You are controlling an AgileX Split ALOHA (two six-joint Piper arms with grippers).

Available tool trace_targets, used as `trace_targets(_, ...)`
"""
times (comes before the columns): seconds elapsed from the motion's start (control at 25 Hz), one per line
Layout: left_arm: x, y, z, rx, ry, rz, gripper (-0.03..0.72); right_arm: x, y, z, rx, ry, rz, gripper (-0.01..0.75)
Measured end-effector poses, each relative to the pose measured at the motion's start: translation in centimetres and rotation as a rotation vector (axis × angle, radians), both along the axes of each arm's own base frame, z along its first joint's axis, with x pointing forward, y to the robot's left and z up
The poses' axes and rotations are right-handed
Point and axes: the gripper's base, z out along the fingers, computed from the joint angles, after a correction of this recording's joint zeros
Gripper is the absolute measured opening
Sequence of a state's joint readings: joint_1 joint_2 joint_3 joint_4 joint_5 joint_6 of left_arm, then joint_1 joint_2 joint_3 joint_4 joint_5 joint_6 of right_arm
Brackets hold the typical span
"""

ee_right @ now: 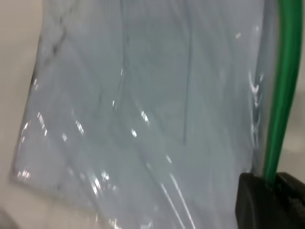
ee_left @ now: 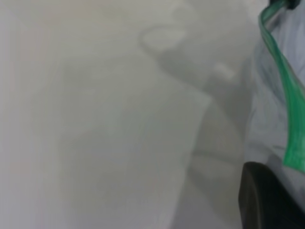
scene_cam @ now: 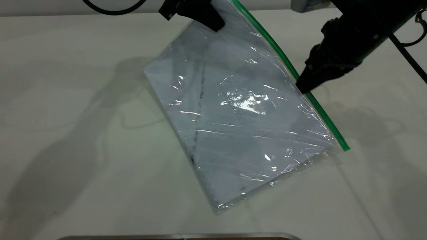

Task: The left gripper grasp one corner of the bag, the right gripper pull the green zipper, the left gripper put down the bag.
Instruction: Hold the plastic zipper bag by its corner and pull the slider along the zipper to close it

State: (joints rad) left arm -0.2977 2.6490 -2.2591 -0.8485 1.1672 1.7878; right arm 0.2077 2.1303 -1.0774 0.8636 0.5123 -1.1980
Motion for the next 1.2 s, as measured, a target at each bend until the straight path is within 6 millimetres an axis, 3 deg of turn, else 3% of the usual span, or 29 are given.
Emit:
trace_targets(0.56, 0.6, 1.4, 0.1, 0.0, -0.002, 0.029, 0.052, -2.7, -0.4, -0.1, -0.05, 0.316, 0.039, 0.052)
trace_targets(0.84, 1.2, 2.9, 0.1, 0.01, -0.006, 0.056, 0.052, -2.8, -0.5, -0.1, -0.057, 0.333, 0.037, 0.052)
trace_targets(1.2, 1.3, 3.3, 0.0, 0.022, -0.007, 0.059, 0.052, -2.8, -0.4, -0.1, -0.047, 0.336, 0.026, 0.061)
